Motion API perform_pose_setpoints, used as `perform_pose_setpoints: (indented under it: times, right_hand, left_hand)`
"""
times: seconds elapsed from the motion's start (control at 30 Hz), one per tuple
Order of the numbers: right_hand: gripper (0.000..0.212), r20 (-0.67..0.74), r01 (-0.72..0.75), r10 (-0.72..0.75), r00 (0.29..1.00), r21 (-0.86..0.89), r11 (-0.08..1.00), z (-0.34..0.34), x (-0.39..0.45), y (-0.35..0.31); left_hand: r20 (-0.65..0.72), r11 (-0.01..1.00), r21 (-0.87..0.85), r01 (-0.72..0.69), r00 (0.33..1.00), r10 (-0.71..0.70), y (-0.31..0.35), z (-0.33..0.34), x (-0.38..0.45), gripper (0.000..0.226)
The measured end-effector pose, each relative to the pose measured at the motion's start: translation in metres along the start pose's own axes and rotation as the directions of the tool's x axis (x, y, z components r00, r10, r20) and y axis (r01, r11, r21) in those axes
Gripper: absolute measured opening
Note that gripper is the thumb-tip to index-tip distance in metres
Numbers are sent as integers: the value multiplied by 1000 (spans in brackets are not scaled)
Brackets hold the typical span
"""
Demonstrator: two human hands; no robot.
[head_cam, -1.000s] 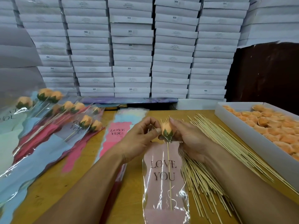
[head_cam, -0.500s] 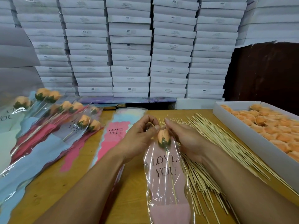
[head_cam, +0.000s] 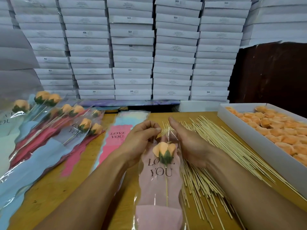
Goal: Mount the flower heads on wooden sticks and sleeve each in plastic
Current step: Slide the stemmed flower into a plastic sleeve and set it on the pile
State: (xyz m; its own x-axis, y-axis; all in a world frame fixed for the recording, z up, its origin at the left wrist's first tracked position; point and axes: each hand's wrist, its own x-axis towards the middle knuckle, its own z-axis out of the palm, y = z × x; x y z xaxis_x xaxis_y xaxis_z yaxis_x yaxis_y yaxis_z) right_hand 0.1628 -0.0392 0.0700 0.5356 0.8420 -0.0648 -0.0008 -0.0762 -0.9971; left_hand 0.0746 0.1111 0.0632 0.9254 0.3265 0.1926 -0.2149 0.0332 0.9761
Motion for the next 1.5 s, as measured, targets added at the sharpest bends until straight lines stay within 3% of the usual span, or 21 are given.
perform_pose_setpoints:
  times: [0.2, 0.27, 0.43, 0.53, 0.73, 0.87, 0.93, 0.97, 1.03, 1.1, 1.17, 1.3, 1.5]
  right_hand:
    - [62, -70, 22, -14, 997, 111, 994, 4, 0, -1]
    - [57, -18, -5, 8, 1000, 127, 992, 3, -3, -3]
    - [58, 183, -120, 140, 973, -114, 986, -10, -14, -7]
    - [35, 318, -140, 213, 924, -239, 961, -10, -19, -9]
    - [22, 303, -169, 230, 925, -216, 962, -8, -17, -8]
    - [26, 254, -174, 225, 941, -207, 963, -4, -16, -6]
    - [27, 232, -170, 216, 948, -204, 964, -2, -17, -7]
    - [27, 219, -168, 211, 953, -201, 965, -2, -17, -7]
    - [30, 203, -162, 197, 959, -177, 971, -3, -15, -6]
    - [29, 165, -163, 186, 969, -143, 976, -4, -14, -6]
    - [22, 93, -168, 179, 979, -120, 978, -4, -13, -6]
    - [11, -55, -173, 170, 984, -70, 982, -3, -8, -2]
    - [18, -167, -168, 157, 973, -51, 985, -5, -4, 0]
  left_hand:
    - [-33, 997, -68, -40, 999, 38, 3, -9, 3, 23]
    - [-83, 990, -114, -78, 994, 68, 6, -12, 4, 23]
    - [-248, 956, -259, -137, 966, 71, 14, -28, 7, 21]
    - [-316, 945, -297, -138, 948, 39, 14, -34, 9, 21]
    - [-406, 930, -328, -163, 914, 17, 11, -36, 14, 24]
    - [-462, 974, -182, -133, 886, 35, 8, -36, 16, 17]
    - [-522, 998, -2, -55, 852, 46, 7, -33, 16, 6]
    - [-551, 990, 143, -2, 830, 81, 7, -33, 15, 13]
    - [-533, 872, 484, 69, 814, 231, 7, -34, 16, 33]
    - [-419, 604, 789, 112, 817, 395, 10, -31, 16, 42]
    - [-280, 329, 936, 128, 837, 470, 16, -26, 17, 42]
    - [-24, -124, 989, 79, 921, 388, 29, -10, 25, 27]
    - [215, -479, 870, -113, 963, 164, 54, -1, 35, 19]
